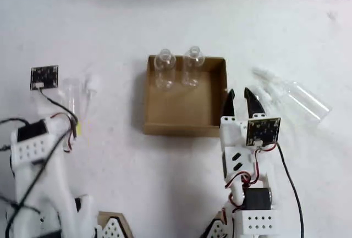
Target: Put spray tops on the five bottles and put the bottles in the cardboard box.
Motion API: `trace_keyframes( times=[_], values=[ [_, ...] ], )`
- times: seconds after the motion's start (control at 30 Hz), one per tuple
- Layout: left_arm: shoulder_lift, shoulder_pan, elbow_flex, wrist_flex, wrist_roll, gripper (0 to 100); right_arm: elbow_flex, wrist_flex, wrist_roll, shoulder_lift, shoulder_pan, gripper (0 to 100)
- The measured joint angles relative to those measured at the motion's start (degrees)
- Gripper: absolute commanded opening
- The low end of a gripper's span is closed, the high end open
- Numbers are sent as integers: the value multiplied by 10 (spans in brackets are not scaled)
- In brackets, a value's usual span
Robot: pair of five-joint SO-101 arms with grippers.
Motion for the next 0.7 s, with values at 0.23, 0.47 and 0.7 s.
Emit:
trace_keyframes(
  times=[0.23,0.47,0.7],
  values=[
    [81,-14,-42,2,0,143,0,0,0,0,0,91],
    [89,-14,-47,2,0,195,0,0,0,0,0,91],
    [90,-14,-50,2,0,207,0,0,0,0,0,91]
  ],
)
